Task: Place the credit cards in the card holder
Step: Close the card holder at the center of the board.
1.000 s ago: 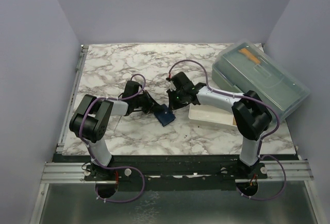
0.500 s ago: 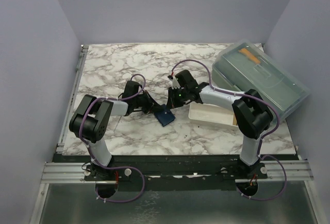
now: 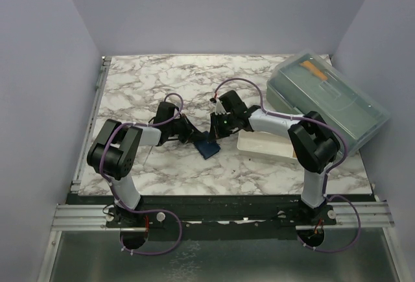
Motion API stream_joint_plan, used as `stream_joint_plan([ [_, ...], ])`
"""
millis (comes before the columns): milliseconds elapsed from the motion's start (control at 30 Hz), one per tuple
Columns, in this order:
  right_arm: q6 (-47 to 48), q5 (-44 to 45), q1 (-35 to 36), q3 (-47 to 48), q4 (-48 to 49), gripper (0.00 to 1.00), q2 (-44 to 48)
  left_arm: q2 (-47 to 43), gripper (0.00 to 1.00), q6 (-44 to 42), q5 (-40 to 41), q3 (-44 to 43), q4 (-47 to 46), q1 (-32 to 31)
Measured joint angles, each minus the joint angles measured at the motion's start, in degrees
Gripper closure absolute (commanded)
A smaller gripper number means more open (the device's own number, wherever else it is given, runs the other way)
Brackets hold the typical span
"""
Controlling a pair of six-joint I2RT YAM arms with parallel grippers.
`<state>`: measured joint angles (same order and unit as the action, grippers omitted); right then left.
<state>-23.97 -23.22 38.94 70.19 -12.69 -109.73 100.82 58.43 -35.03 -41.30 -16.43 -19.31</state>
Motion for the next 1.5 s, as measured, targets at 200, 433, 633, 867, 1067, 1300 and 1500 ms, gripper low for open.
stream_joint_plan([
  [200, 0.0, -0.1, 0.0, 0.0, 0.8, 1.0, -0.3, 0.0, 1.0, 0.0, 0.0, 0.0, 0.0, 0.0],
  [433, 2.5, 4.9, 1.7, 0.0, -2.1, 0.71, 1.3, 0.0, 1.0, 0.0, 0.0, 0.0, 0.0, 0.0],
  [633, 6.1, 12.7, 5.7, 2.1, -6.1, 0.6, 2.5, -0.1, 1.0, 0.0, 0.0, 0.1, 0.0, 0.0],
  [867, 7.8, 17.0, 6.5, 3.4, -8.2, 0.6, 2.4, -0.1, 1.0, 0.0, 0.0, 0.1, 0.0, 0.0],
  [1067, 8.9, 19.0, 6.5, 5.7, -8.5, 0.7, 1.4, -0.1, 1.0, -0.1, 0.0, 0.1, 0.0, -0.1],
  [1300, 9.1, 19.3, 6.6, 5.9, -9.3, 0.67, 0.1, -0.1, 1.0, -0.3, 0.0, 0.1, 0.0, -0.1],
  [1500, 9.1, 19.3, 7.0, 6.1, -9.7, 0.6, -0.1, -0.1, 1.0, -0.4, 0.0, 0.1, 0.0, -0.1],
])
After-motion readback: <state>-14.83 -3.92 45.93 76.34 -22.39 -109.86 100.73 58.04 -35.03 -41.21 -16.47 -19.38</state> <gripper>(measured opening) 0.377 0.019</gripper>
